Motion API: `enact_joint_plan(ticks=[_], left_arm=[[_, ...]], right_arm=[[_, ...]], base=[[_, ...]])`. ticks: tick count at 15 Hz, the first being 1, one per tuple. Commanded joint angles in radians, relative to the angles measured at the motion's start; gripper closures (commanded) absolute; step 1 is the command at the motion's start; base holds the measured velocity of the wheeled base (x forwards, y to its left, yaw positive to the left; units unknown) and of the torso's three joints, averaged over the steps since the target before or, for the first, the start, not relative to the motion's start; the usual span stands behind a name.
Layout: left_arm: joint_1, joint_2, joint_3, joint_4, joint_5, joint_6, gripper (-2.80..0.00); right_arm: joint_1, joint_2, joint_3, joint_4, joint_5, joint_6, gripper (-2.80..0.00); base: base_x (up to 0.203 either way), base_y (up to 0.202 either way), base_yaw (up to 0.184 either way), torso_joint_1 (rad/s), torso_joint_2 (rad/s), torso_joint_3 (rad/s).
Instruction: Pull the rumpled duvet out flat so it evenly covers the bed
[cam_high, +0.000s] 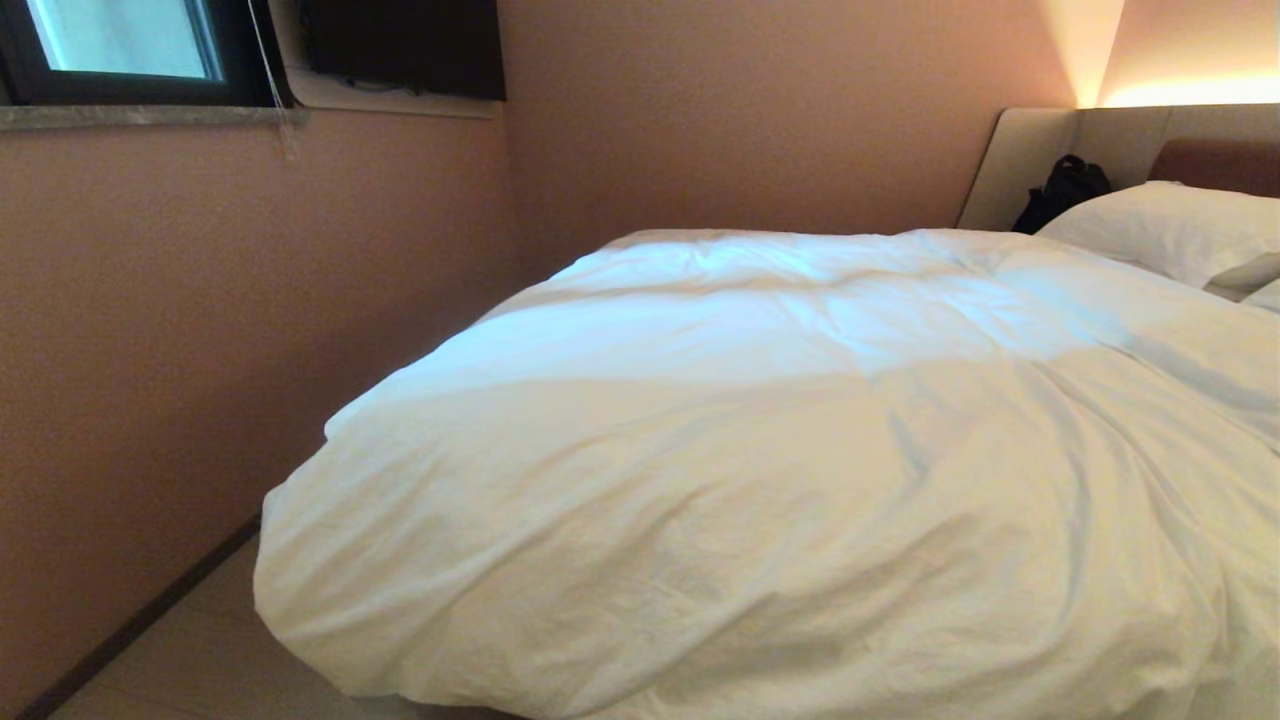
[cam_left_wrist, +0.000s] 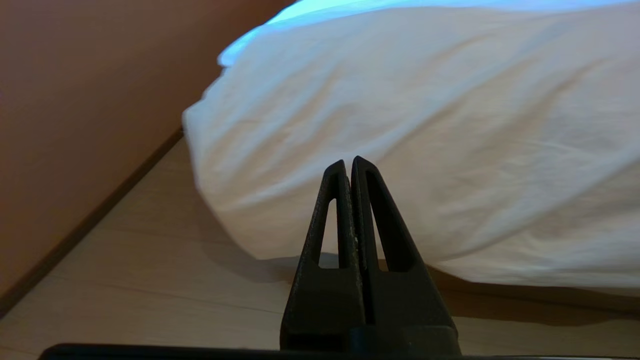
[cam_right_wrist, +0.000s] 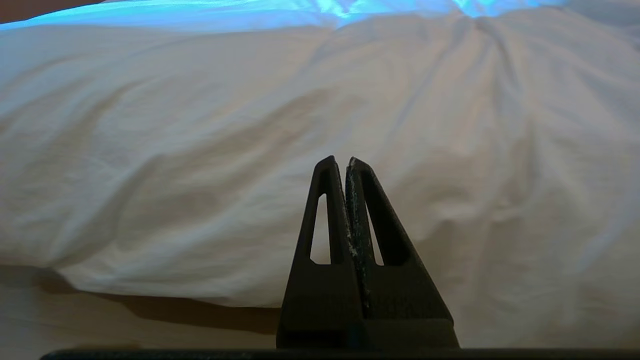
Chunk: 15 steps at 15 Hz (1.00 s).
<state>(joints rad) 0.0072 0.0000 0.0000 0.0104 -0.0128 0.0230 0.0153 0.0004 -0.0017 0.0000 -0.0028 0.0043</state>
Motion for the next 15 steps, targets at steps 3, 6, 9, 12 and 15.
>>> enact_joint_plan(ticks=[3, 6, 9, 12, 15], left_arm=[[0.000, 0.000, 0.000, 0.000, 0.000, 0.000, 0.00], [0.000, 0.000, 0.000, 0.000, 0.000, 0.000, 0.00], [0.000, 0.000, 0.000, 0.000, 0.000, 0.002, 0.00], [0.000, 0.000, 0.000, 0.000, 0.000, 0.002, 0.00], [0.000, 0.000, 0.000, 0.000, 0.000, 0.002, 0.00]], right_arm=[[0.001, 0.000, 0.000, 0.000, 0.000, 0.000, 0.00], [0.000, 0.000, 0.000, 0.000, 0.000, 0.000, 0.00], [0.001, 0.000, 0.000, 0.000, 0.000, 0.000, 0.00], [0.000, 0.000, 0.000, 0.000, 0.000, 0.000, 0.00], [0.001, 0.000, 0.000, 0.000, 0.000, 0.000, 0.00]], base=[[0.000, 0.195, 0.000, 0.003, 0.00, 0.004], [0.000, 0.194, -0.001, 0.004, 0.00, 0.001], [0.000, 0.193, 0.000, 0.000, 0.00, 0.003], [0.000, 0.195, -0.001, 0.000, 0.00, 0.000], [0.000, 0.196, -0.003, 0.004, 0.00, 0.005]])
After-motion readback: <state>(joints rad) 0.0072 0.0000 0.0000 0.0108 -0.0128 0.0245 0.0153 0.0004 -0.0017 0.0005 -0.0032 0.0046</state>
